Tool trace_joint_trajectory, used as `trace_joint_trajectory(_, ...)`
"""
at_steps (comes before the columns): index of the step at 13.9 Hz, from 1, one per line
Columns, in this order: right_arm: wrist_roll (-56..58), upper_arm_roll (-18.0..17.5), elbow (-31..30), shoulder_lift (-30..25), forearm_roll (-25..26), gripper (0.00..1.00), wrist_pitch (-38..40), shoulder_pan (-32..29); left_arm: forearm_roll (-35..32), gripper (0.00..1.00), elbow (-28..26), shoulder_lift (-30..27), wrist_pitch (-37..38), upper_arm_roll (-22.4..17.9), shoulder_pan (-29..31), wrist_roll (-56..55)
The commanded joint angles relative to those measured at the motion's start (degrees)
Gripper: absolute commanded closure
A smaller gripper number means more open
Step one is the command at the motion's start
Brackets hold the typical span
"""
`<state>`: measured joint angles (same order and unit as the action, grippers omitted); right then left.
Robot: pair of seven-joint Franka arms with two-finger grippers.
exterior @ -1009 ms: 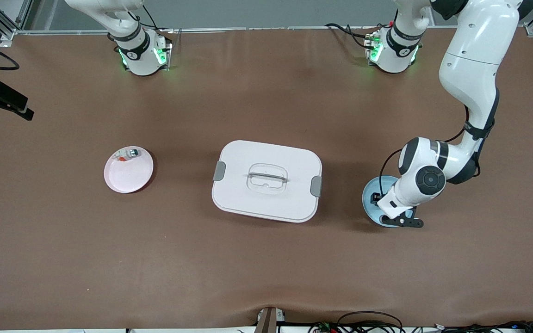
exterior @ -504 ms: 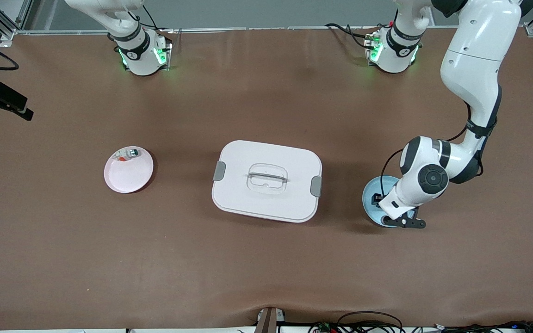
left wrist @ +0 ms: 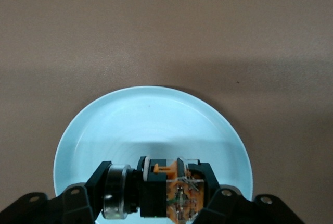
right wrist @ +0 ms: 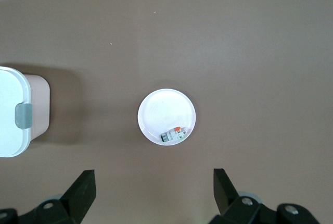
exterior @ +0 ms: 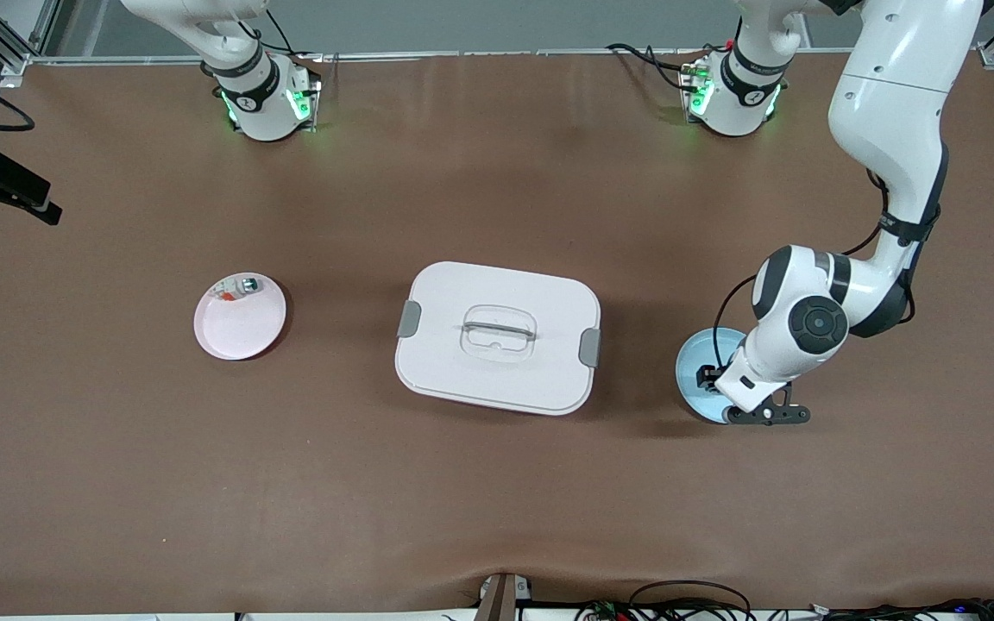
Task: Transfer orange switch to right arm and place
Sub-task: 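Lower the left gripper and close it on the orange switch, then lift the orange switch off the blue plate with the left gripper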
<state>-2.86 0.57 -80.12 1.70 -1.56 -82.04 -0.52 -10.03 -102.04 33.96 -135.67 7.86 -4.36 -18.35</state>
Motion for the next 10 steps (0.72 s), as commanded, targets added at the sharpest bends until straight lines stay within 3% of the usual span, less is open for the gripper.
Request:
trace_joint_trajectory(1, -0.2, -0.1, -0.1, -0.7, 0.6, 0.00, 0.0, -0.2, 0.0, 0.56, -0.9, -2.4, 2.2, 0.6, 0.6, -1.6)
trace_joint_trajectory(5, -0.2, -0.1, -0.1, -0.7, 0.6, 0.00, 0.0, -0.2, 6.3, 0.56, 0.2, -4.9, 6.5, 0.5, 0.7, -1.6)
trace_joint_trajectory(10, -0.2, 0.0, -0.1, -0.7, 0.5, 0.00, 0.1, -0.3, 10.1, 0.57, 6.0, -6.3, 17.9, 0.4, 1.0, -1.5)
